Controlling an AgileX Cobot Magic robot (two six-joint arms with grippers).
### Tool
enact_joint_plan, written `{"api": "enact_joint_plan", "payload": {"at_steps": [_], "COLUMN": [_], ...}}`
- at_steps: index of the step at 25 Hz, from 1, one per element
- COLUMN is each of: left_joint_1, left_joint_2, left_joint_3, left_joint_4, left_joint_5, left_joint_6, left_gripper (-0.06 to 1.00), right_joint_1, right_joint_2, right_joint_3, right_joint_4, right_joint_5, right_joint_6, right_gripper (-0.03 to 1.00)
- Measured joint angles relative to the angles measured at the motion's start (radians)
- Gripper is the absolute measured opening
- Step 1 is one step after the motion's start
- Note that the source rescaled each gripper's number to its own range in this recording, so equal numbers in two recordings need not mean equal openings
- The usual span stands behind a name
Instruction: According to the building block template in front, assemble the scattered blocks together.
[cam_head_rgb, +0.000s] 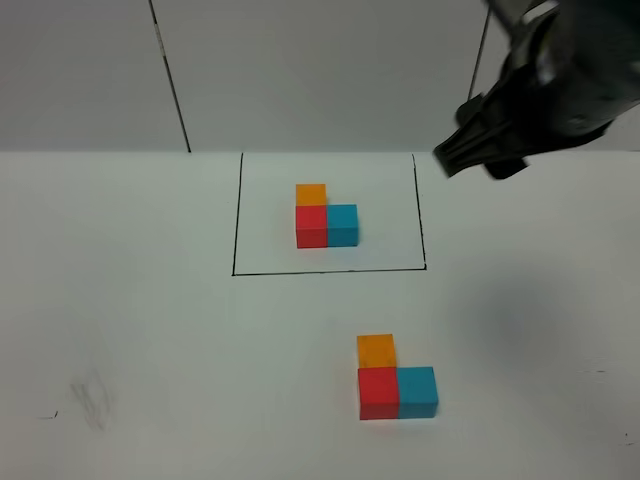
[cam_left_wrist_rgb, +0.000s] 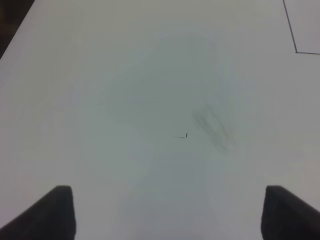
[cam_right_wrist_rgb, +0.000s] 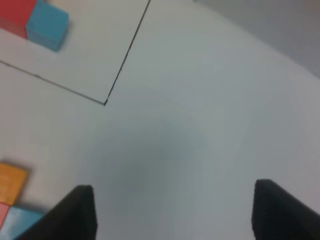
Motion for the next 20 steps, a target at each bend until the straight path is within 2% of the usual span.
{"api": "enact_joint_plan", "payload": {"at_steps": [4, 6, 8, 11, 13, 17, 20], "left_joint_1": [0.000, 0.000, 0.000, 0.000, 0.000, 0.000, 0.000], "left_joint_2": [0.000, 0.000, 0.000, 0.000, 0.000, 0.000, 0.000], "left_joint_3": [0.000, 0.000, 0.000, 0.000, 0.000, 0.000, 0.000], "left_joint_4": [0.000, 0.000, 0.000, 0.000, 0.000, 0.000, 0.000], "left_joint_5": [0.000, 0.000, 0.000, 0.000, 0.000, 0.000, 0.000], "left_joint_6": [0.000, 0.000, 0.000, 0.000, 0.000, 0.000, 0.000], "left_gripper": [0.99, 0.99, 0.99, 0.99, 0.99, 0.99, 0.99], "right_joint_1": [0.000, 0.000, 0.000, 0.000, 0.000, 0.000, 0.000], "right_joint_2": [-0.241, -0.354, -0.477, -0.640, -0.735, -0.911, -1.028], "right_joint_3": [-0.001, -0.001, 0.020, 0.089, 0.152, 0.308, 0.438], "right_joint_4": [-0.001, 0.010, 0.034, 0.049, 0.059, 0.143, 0.262], "right_joint_5": [0.002, 0.003, 0.005, 0.008, 0.010, 0.012, 0.014], "right_joint_6": [-0.053, -0.094, -0.140, -0.177, -0.183, -0.190, -0.199], "right_gripper": [0.51, 0.54, 0.65, 0.89, 0.97, 1.00, 1.00]}}
